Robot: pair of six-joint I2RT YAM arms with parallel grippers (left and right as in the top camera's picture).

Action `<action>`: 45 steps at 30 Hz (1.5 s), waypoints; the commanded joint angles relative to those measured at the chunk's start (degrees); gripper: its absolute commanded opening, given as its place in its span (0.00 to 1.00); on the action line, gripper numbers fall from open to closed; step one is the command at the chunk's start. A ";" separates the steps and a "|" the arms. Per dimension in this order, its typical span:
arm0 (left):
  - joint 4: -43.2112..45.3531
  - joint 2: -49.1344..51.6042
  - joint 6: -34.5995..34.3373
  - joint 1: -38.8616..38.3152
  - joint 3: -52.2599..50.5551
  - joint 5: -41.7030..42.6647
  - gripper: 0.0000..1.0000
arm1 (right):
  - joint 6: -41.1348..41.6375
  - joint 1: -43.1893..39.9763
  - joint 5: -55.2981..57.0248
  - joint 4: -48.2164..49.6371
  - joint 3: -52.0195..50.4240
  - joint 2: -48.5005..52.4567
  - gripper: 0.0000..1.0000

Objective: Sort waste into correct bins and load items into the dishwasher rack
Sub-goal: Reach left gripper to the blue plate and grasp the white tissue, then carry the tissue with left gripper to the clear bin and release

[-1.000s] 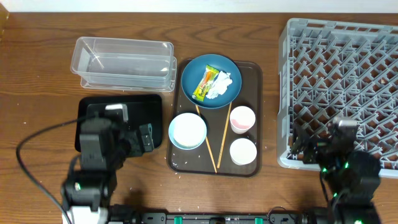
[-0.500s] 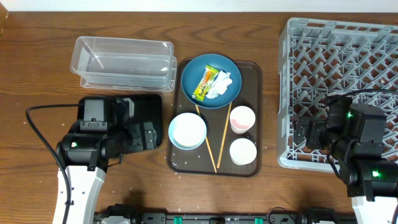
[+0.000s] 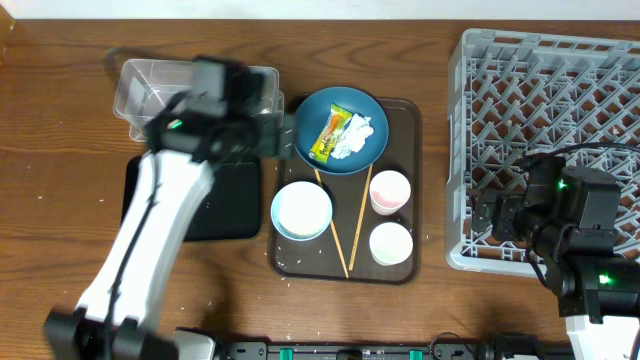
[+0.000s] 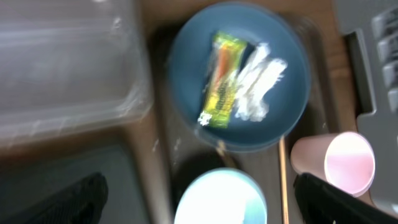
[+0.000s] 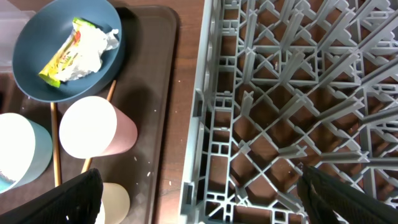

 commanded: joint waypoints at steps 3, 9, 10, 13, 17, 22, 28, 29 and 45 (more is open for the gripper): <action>6.73 8.92 4.28 -5.53 1.05 0.68 0.99 | -0.94 0.85 -0.17 -0.20 1.40 -0.17 0.99; 14.43 18.38 4.28 -11.39 1.05 0.68 0.98 | -0.94 0.85 -0.17 -0.26 1.40 -0.17 0.99; 15.17 19.52 4.31 -12.11 1.05 0.66 0.98 | -0.92 0.85 -0.17 -0.26 1.40 -0.17 0.99; 16.33 22.34 4.28 -13.84 1.05 0.17 0.91 | -0.94 0.85 -0.17 -0.26 1.40 -0.17 0.99; 16.26 24.74 4.28 -15.02 1.03 -3.02 0.80 | -0.96 0.85 -0.15 -0.48 1.40 -0.17 0.99; 16.26 25.59 4.28 -15.10 1.03 -3.15 0.53 | -0.96 0.85 -0.15 -0.48 1.40 -0.17 0.99; 14.73 25.38 4.26 -15.10 1.05 -6.03 0.09 | -0.96 0.85 -0.15 -0.50 1.40 -0.17 0.99; 14.47 25.16 4.26 -15.10 1.05 -6.03 0.06 | -0.96 0.85 -0.15 -0.50 1.40 -0.17 0.99; 14.86 3.52 4.09 -5.51 1.05 -23.78 0.06 | -0.96 0.85 -0.15 -0.48 1.40 -0.17 0.99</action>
